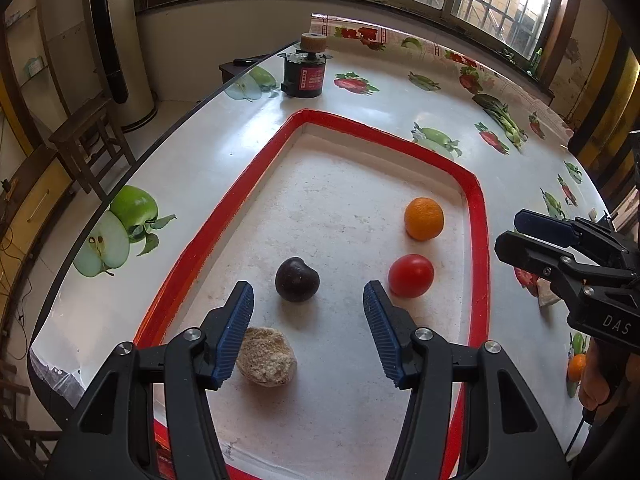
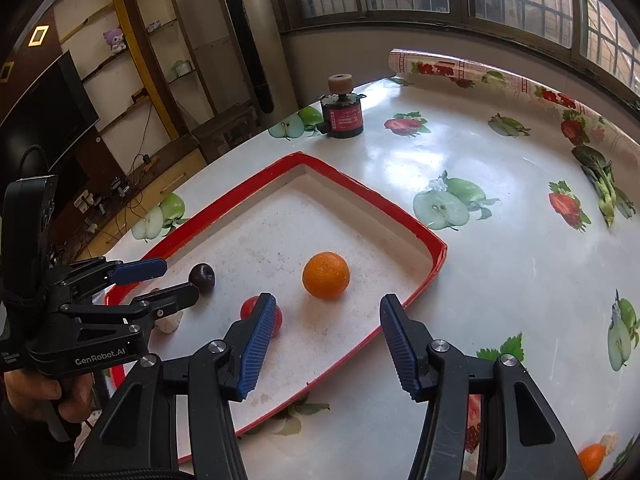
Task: Organize fruits
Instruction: 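Open the left tool to release the plum while the right tool releases the orange, then move both tools back toward the remaining fruits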
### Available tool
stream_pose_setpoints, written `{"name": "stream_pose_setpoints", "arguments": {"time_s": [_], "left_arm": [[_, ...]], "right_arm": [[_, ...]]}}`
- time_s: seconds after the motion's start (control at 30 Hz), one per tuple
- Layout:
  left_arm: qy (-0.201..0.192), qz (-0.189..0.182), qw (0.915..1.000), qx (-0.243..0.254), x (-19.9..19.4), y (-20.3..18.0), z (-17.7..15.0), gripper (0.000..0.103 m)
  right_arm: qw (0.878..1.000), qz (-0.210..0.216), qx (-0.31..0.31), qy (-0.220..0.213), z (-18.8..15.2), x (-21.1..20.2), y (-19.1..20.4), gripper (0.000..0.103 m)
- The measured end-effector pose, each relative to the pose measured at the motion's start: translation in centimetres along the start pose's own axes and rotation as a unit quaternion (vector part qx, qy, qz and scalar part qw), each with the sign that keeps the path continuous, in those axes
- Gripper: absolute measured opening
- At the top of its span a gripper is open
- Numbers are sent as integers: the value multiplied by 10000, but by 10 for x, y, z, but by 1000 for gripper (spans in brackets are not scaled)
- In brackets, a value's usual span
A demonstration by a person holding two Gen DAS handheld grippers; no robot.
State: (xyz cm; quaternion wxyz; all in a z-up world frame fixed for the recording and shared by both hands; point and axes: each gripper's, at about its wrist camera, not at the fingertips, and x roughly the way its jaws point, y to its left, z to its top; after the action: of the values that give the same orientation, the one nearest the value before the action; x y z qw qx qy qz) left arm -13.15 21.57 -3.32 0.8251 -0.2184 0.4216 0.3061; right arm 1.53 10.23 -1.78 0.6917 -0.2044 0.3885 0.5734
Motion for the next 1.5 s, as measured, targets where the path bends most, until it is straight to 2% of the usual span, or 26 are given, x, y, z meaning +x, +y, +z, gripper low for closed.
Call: {"name": "stream_pose_setpoints", "arguments": {"time_s": [0.5, 0.8, 1.5], "left_arm": [[-231, -300, 9988, 314, -33, -39, -8, 56], [-221, -605, 9961, 608, -39, -75, -17, 57], [46, -1300, 9801, 1502, -39, -180, -46, 57]], "right_arm": [[9982, -284, 461, -255, -52, -66, -34, 57], [9929, -609, 907, -467, -92, -112, -67, 59], [9713, -1486, 1759, -592, -171, -188, -146, 59]]}}
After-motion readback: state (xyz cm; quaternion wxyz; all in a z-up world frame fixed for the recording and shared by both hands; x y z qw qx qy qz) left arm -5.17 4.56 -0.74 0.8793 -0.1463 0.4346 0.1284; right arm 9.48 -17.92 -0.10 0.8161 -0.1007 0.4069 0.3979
